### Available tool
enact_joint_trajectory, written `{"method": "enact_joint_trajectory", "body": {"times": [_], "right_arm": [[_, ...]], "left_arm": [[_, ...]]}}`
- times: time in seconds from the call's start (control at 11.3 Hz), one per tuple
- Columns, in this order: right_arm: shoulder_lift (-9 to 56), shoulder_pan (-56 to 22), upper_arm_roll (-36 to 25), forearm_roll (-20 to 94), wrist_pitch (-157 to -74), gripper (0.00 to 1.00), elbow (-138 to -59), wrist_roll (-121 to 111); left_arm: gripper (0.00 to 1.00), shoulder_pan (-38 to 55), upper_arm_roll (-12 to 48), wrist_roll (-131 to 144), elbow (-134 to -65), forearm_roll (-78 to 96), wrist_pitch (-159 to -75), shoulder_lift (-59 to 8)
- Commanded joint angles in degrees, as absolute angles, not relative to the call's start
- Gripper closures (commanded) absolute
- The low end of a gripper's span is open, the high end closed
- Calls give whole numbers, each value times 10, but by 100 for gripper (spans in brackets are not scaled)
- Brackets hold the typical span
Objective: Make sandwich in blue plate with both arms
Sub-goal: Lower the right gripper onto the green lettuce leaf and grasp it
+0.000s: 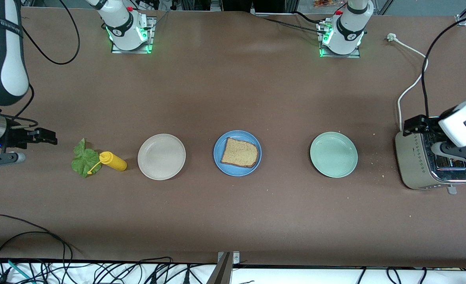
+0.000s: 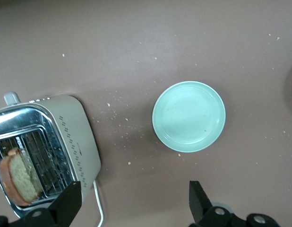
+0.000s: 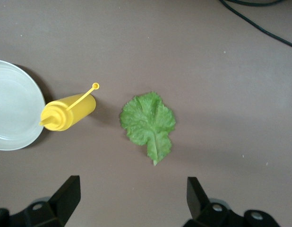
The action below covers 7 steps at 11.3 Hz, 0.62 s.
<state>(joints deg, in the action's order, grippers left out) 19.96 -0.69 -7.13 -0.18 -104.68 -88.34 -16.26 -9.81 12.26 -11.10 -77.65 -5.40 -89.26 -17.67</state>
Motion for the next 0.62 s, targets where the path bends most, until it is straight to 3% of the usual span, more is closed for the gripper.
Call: {"method": "enact_joint_trajectory", "body": {"times": [0.0,0.18,0.53], "right_arm": [[249,-5,-68,-10,-1070,0,-869,-183],[279,-4,-68,27,-1103,0,-870,-185],[356,-3,-67,35,-1187,0,-873,-185]], "left_arm": [[0,-69,99,-78,-898,-41,-951,-68],[0,-64,98,-62,-974,-26,-992,5],[0,-61,96,-62,-1005,35,-989,60]]}}
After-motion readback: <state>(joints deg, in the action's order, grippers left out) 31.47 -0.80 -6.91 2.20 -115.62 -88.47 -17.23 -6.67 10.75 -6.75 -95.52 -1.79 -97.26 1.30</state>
